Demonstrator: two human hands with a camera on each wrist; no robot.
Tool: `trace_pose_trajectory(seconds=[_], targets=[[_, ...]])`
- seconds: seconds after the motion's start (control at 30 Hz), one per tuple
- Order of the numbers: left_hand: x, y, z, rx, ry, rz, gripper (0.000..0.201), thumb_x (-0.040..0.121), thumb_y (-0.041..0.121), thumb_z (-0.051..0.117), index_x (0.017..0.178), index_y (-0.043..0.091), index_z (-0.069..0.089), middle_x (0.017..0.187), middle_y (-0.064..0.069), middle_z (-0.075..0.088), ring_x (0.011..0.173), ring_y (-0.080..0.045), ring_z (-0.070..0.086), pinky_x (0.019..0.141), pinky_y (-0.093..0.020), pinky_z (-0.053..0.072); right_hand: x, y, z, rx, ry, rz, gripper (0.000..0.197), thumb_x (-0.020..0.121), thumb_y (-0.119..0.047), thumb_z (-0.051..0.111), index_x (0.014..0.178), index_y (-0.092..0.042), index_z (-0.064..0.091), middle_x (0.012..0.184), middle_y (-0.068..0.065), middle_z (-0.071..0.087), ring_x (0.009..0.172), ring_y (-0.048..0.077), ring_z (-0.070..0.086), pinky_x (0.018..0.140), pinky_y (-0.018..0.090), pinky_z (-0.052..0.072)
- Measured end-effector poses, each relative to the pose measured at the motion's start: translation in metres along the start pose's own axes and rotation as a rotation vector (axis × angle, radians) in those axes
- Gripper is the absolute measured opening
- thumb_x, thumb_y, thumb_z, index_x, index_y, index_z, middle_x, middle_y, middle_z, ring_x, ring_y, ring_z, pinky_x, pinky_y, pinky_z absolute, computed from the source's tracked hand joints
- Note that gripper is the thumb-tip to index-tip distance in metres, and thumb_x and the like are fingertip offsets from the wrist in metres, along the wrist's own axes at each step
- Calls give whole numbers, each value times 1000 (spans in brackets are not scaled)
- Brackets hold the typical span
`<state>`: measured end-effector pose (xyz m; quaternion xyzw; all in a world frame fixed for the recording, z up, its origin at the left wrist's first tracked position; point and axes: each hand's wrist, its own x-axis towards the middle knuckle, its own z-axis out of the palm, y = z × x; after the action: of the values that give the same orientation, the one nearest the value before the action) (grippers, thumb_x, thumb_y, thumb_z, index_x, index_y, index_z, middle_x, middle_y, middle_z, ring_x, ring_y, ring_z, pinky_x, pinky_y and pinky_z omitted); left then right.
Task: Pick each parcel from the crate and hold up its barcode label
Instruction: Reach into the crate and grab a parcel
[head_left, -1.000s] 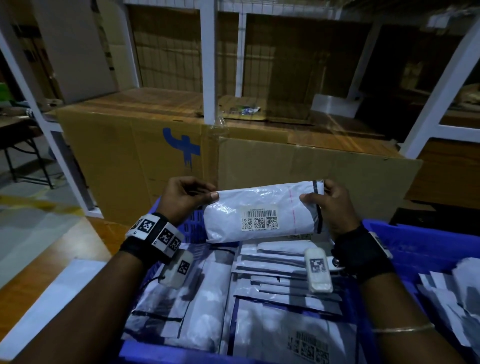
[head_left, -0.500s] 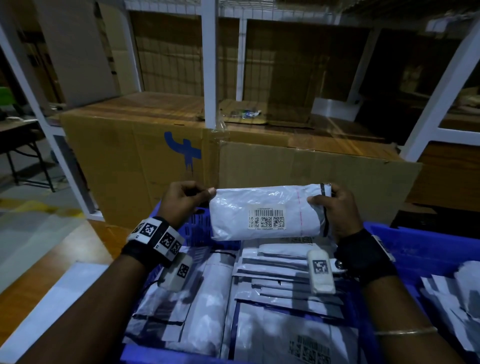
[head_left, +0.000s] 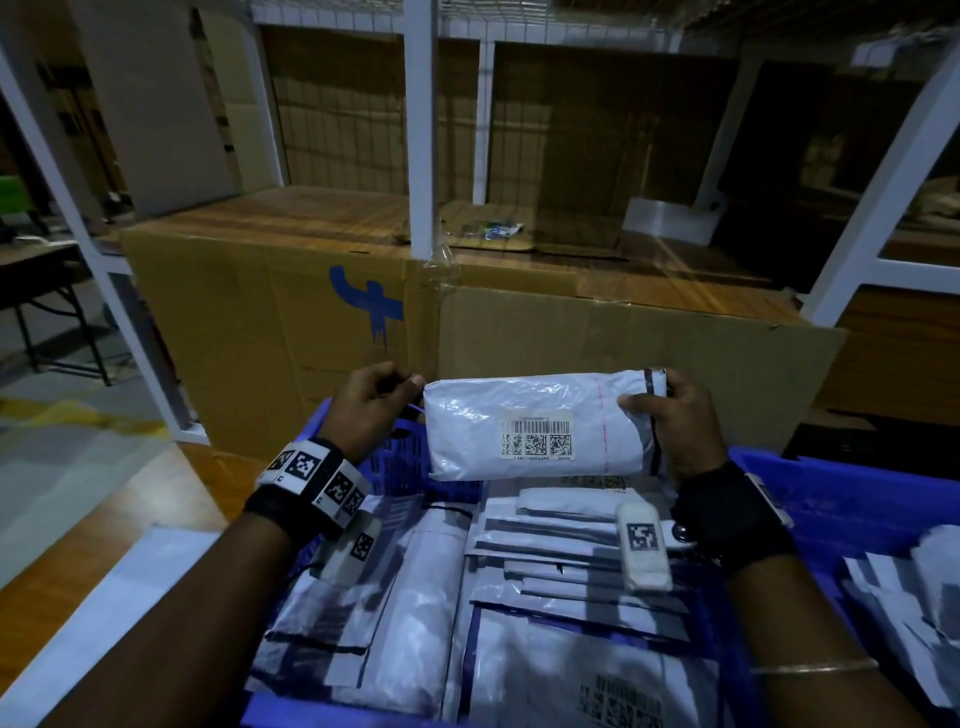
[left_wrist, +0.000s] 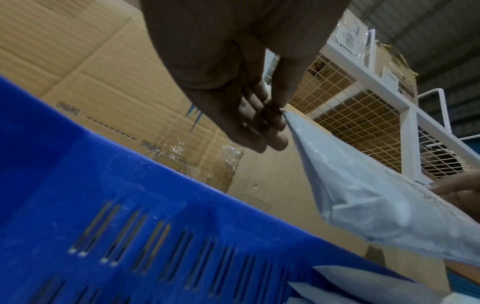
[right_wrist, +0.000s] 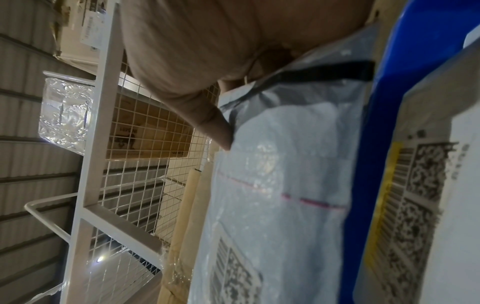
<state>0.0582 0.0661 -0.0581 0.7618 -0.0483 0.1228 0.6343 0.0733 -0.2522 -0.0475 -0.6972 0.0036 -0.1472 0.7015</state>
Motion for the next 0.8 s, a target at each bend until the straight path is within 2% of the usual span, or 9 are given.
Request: trace_pose_trajectory(seconds=[0.1, 0.2, 0.27, 0.33, 0.4, 0.57, 0.7, 0.8], targets=[[-1, 3, 1, -33, 14, -14, 11, 95, 5, 57, 86, -1, 61, 74, -5, 67, 60, -13, 66, 47, -26, 49, 0, 0, 0, -8, 5, -5, 23, 73, 12, 66, 83, -8, 70, 87, 17, 71, 80, 30, 67, 80, 49, 54], [-1, 3, 1, -35, -4, -22, 12, 93, -1, 57, 82, 3, 61, 77, -8, 65, 61, -13, 67, 45, -24, 49, 1, 1, -1, -16, 2, -1, 22, 73, 11, 66, 84, -7, 70, 91, 20, 71, 82, 32, 68, 83, 54, 54], [-1, 3, 0, -21, -14, -44, 15, 93, 1, 57, 80, 7, 61, 78, -7, 65, 62, -14, 67, 43, -27, 50, 1, 1, -1, -21, -1, 6, 21, 73, 10, 67, 87, -6, 71, 94, 22, 72, 86, 36, 68, 85, 56, 54], [-1, 2, -1, -11, -30, -74, 15, 95, 8, 58, 80, 11, 61, 79, -5, 65, 63, -16, 67, 45, -31, 50, 0, 0, -1, -22, -9, 7, 21, 69, 4, 71, 89, -4, 71, 96, 23, 71, 90, 41, 68, 85, 57, 54], [-1, 2, -2, -23, -48, -104, 16, 97, 13, 56, 81, 11, 60, 79, -5, 64, 64, -18, 66, 49, -34, 50, 0, -2, -1, -14, -21, -1, 22, 65, 2, 72, 86, -4, 71, 95, 25, 71, 88, 40, 68, 85, 57, 54], [-2, 4, -1, 12, -78, -132, 20, 101, 21, 49, 84, 12, 57, 85, -4, 61, 71, -21, 64, 53, -33, 49, -1, -2, -1, 22, -21, 9, 22, 65, 3, 70, 86, -2, 70, 95, 27, 69, 83, 37, 67, 83, 58, 53], [-5, 5, 1, 93, -44, -83, 17, 96, 20, 58, 84, 9, 62, 86, -6, 66, 67, -12, 65, 47, -31, 52, 0, 0, -1, 17, -32, 10, 25, 57, -5, 71, 82, -7, 70, 85, 16, 71, 79, 31, 67, 76, 45, 54], [-3, 5, 0, 94, -39, -84, 17, 95, 18, 60, 89, 2, 62, 82, -6, 66, 62, -9, 65, 50, -34, 52, 0, 0, -1, 11, -61, 6, 22, 63, 1, 71, 83, -7, 69, 82, 14, 70, 77, 29, 66, 74, 41, 53]])
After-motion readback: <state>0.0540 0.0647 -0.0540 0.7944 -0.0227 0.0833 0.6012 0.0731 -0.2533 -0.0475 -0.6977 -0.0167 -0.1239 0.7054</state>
